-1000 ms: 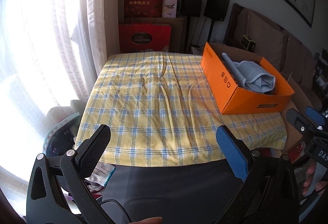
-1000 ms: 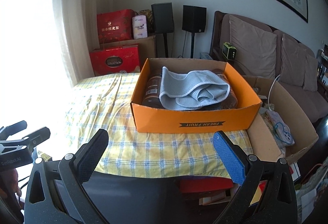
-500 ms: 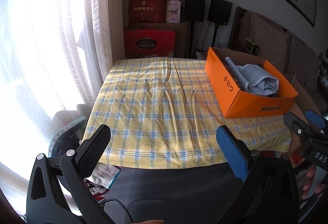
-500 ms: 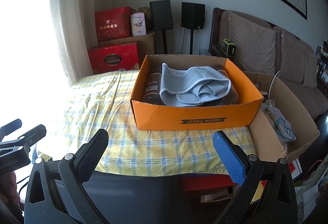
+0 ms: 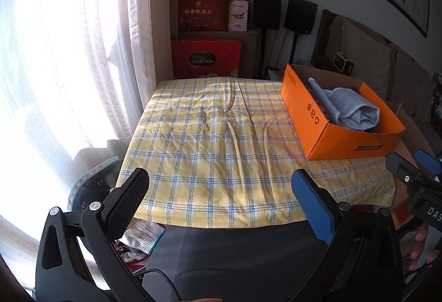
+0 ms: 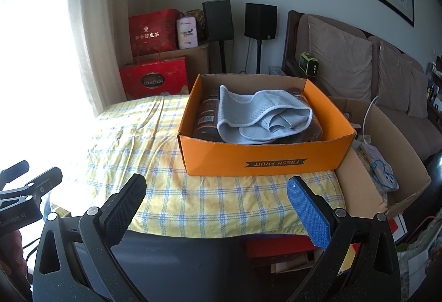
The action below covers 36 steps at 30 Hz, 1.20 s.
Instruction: Organize objects
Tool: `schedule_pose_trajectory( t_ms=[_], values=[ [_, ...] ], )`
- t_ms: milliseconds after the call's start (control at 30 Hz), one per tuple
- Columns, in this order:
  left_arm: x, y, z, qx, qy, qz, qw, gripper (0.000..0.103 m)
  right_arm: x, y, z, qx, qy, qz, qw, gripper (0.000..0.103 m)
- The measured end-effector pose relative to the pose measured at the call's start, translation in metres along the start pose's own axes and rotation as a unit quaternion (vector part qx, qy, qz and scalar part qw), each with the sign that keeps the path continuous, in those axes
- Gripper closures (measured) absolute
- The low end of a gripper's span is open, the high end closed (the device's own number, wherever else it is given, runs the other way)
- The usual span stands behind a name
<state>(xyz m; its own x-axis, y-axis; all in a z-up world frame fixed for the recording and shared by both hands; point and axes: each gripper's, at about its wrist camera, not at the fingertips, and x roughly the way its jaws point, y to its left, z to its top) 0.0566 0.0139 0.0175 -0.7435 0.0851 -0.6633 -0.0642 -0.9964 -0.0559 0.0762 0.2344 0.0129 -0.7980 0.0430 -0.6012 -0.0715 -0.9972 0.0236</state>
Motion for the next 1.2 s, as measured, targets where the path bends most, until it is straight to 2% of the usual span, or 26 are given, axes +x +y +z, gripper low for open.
schedule_pose_trajectory(
  t_ms=[1200],
  values=[
    [-0.0071,-0.0041,0.001,0.009,-0.012,0.005,0.9999,0.0,-0.0019,0.0052,0.0029,0.0,-0.003,0.002,1.0,0.0]
  ],
)
